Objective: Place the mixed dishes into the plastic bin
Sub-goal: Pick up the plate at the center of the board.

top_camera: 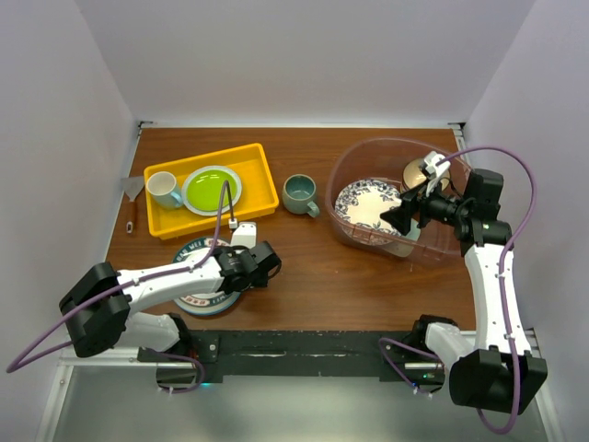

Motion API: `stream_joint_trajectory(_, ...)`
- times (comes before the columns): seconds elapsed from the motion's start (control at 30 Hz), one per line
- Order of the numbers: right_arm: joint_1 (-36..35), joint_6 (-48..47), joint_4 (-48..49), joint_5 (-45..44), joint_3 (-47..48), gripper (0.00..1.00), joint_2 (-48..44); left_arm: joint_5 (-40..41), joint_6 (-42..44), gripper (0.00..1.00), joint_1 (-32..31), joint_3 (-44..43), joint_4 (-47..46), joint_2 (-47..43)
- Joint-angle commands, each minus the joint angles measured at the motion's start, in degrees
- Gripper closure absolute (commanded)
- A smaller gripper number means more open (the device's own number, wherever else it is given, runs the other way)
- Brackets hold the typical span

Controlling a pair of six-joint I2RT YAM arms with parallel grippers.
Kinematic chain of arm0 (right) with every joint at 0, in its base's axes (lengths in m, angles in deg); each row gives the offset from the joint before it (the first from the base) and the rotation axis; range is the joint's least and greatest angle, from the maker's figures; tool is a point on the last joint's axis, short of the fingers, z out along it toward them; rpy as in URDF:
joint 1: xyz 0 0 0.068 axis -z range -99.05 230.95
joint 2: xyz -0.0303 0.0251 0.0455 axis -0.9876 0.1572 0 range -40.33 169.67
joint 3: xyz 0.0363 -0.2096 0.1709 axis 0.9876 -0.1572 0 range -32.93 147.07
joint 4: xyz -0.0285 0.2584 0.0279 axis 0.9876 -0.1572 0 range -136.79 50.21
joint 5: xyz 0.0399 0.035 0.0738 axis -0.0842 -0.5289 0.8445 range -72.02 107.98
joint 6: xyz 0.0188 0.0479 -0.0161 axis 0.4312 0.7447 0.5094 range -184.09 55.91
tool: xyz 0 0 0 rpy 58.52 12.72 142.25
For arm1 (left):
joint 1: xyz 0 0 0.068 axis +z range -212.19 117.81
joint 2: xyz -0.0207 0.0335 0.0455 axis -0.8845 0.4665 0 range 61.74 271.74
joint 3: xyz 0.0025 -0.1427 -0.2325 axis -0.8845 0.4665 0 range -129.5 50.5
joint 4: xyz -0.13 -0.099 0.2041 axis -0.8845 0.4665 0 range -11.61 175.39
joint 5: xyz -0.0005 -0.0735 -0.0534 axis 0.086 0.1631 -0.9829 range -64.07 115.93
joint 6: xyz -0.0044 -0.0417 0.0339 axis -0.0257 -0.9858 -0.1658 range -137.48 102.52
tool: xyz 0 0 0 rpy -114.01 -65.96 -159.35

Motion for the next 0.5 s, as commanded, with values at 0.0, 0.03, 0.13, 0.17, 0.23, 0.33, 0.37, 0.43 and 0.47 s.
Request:
stream_joint_trajectory(0.0, 0.24, -0.89, 0.68, 0.82, 0.28, 0.13, -0.63, 1.91, -0.92, 0.00, -0.33, -1.07, -1.00, -0.86)
stream_joint_trajectory(0.03, 0.24, -0.89, 0.60, 0.82, 0.19, 0.13, -0.63, 1.91, -0.75, 0.00, -0.41, -1.07, -1.08, -0.95)
stream_joint_trajectory(0.13, 0.24, -0.89, 0.59, 0.91, 0.19, 0.13, -0.63, 2.00, -0.13, 0.00, -0.42, -1.15, -0.73, -1.13)
stream_joint_trajectory(0.17, 0.24, -0.89, 0.59, 0.91, 0.19, 0.13, -0.63, 2.08, -0.04, 0.00, -0.42, -1.15, -0.47, -1.13)
stream_joint_trajectory(0.23, 0.24, -0.89, 0.51, 0.82, 0.19, 0.13, -0.63, 2.26, 0.48, 0.00, -0.50, -1.15, -0.29, -1.30)
stream_joint_trajectory(0.33, 0.24, -0.98, 0.59, 0.91, 0.19, 0.13, -0.63, 2.26, 0.75, 0.00, -0.50, -1.07, -0.12, -1.22)
stream_joint_trajectory(0.37, 0.24, -0.98, 0.59, 0.82, 0.19, 0.13, -0.63, 2.09, 0.92, 0.00, -0.50, -0.98, -0.38, -1.30)
stream_joint_trajectory(0.43, 0.24, -0.98, 0.59, 0.91, 0.19, 0.13, -0.54, 1.82, 1.45, 0.00, -0.50, -0.80, -0.82, -1.13)
stream_joint_trajectory(0.47, 0.24, -0.98, 0.59, 1.00, 0.19, 0.13, -0.63, 1.73, 1.54, 0.00, -0.50, -0.71, -0.99, -1.04)
